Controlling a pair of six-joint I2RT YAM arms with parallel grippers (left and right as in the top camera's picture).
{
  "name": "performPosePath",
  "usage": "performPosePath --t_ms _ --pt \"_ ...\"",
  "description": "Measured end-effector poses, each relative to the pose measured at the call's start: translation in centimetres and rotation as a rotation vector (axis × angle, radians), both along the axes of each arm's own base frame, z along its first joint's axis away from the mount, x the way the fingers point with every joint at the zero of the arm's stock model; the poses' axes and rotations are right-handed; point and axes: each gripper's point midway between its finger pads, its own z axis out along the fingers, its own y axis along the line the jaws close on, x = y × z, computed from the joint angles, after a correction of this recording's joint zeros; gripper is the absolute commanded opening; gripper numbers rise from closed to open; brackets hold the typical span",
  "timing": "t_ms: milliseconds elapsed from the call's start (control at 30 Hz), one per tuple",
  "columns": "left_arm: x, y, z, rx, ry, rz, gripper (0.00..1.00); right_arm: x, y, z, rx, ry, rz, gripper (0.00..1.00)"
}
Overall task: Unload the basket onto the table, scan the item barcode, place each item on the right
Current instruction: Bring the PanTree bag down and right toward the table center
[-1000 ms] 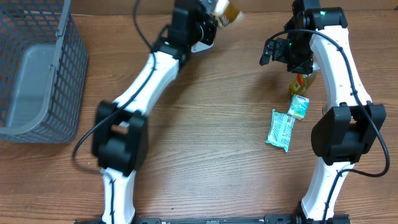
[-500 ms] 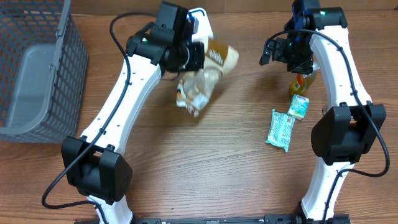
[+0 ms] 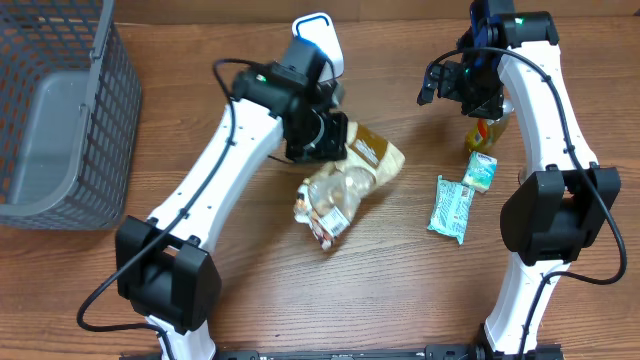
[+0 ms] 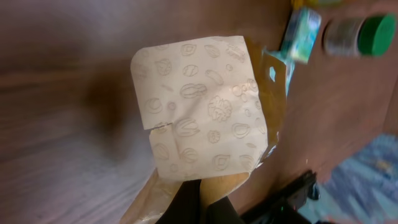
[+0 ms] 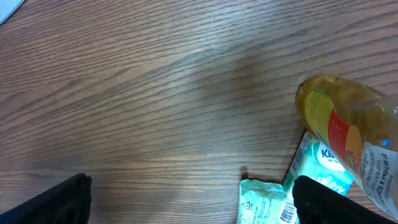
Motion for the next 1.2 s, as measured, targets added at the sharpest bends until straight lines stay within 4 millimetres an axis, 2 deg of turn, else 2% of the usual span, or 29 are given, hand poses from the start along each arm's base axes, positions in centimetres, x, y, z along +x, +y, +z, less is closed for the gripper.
performPosePath --t_ms 267,633,800,1033,1100,1167,1200 --pt "-4.2 -2.8 -2.8 0.026 0.073 -0.093 0.04 0.0 0.0 0.0 0.0 0.0 0.0 1.0" --pt "-8.2 -4.7 -6.9 0.058 0.15 -0.127 0.05 0.0 0.0 0.0 0.0 0.0 0.0 1.0" --pt "-9.3 -5.1 -7.7 0.07 0.17 -0.133 0.14 0.0 0.0 0.0 0.0 0.0 0.0 1.0" --pt "-9.9 -6.1 -7.7 0.062 0.164 -0.144 0.17 0.0 0.0 0.0 0.0 0.0 0.0 1.0" --pt "-10.1 -6.3 -7.7 0.062 0.163 -0.149 0.21 0.0 0.0 0.0 0.0 0.0 0.0 1.0" --pt "-10.2 -6.4 -7.7 0.063 0.164 -0.15 0.33 0.0 0.0 0.0 0.0 0.0 0.0 1.0" --pt "-10.2 -6.4 -7.7 0.064 0.163 -0.151 0.34 0.0 0.0 0.0 0.0 0.0 0.0 1.0"
